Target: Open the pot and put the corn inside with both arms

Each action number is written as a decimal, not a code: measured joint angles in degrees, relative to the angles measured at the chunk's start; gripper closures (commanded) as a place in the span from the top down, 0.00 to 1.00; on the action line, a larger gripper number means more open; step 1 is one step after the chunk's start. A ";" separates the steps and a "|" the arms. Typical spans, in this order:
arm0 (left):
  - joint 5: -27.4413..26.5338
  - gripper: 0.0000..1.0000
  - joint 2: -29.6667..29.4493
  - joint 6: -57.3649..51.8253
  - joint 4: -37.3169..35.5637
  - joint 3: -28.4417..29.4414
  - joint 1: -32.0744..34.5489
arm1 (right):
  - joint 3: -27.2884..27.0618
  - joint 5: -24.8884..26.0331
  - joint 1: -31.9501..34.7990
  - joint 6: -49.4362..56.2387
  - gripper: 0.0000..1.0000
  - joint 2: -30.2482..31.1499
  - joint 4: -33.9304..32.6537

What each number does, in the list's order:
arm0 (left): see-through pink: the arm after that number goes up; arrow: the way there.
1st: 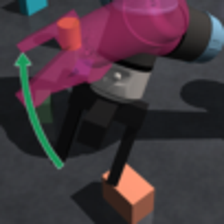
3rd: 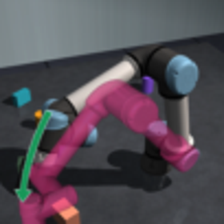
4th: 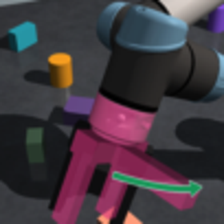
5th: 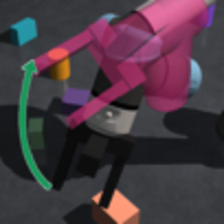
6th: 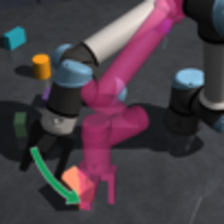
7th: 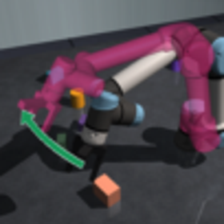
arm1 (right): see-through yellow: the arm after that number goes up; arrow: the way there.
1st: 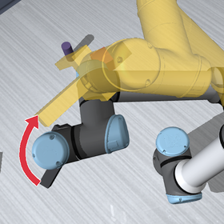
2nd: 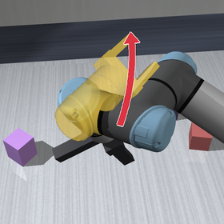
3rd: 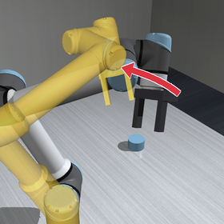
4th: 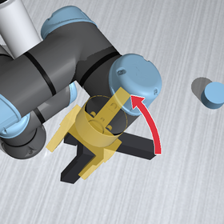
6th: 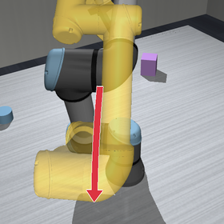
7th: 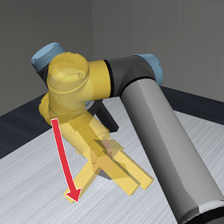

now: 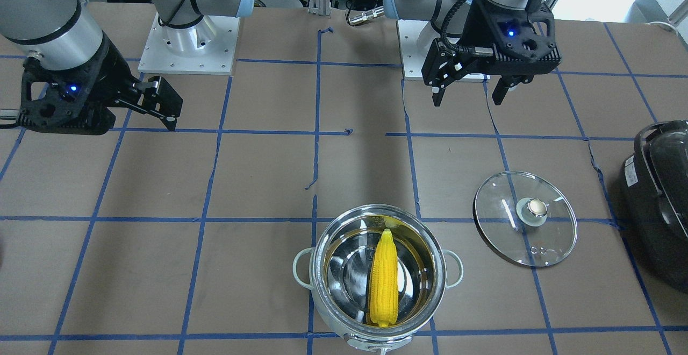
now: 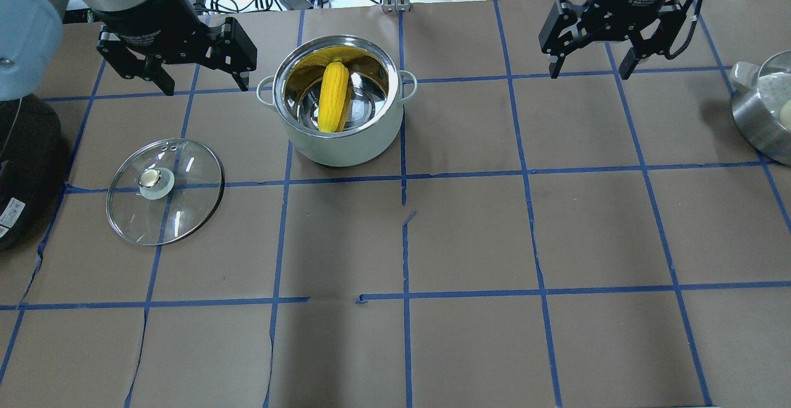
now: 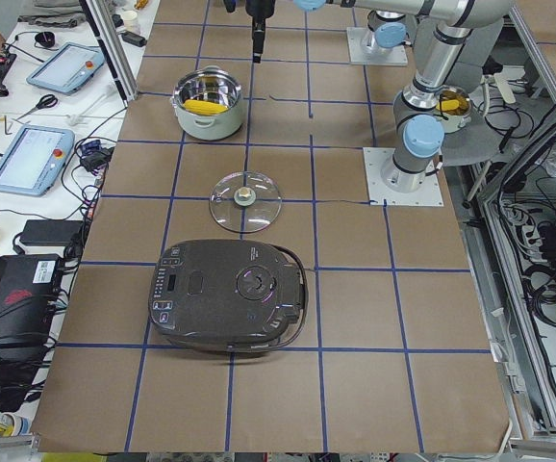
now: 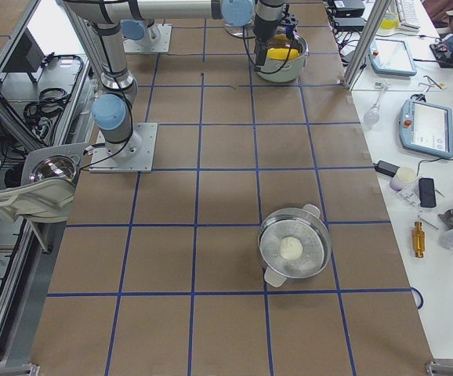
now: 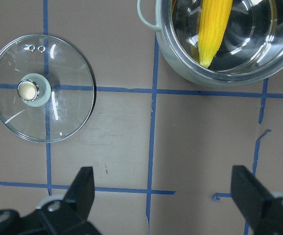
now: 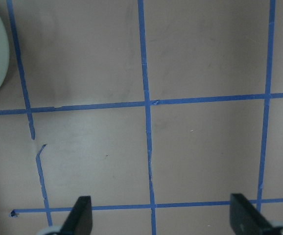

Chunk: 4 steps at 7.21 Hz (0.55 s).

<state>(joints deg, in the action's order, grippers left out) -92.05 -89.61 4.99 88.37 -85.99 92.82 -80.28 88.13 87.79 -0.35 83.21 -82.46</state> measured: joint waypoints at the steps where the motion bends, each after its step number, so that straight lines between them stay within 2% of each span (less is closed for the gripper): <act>1: 0.02 1.00 -0.02 0.01 -0.14 0.01 0.05 | -0.62 0.14 0.28 -0.08 1.00 1.11 -0.01; 4: 0.05 1.00 -0.04 0.09 -0.18 0.03 0.08 | -2.87 -0.02 1.31 -0.04 1.00 1.88 -0.07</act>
<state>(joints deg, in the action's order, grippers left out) -92.00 -89.65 5.09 88.20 -85.96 92.90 -83.14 88.11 89.10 -0.39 85.08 -82.53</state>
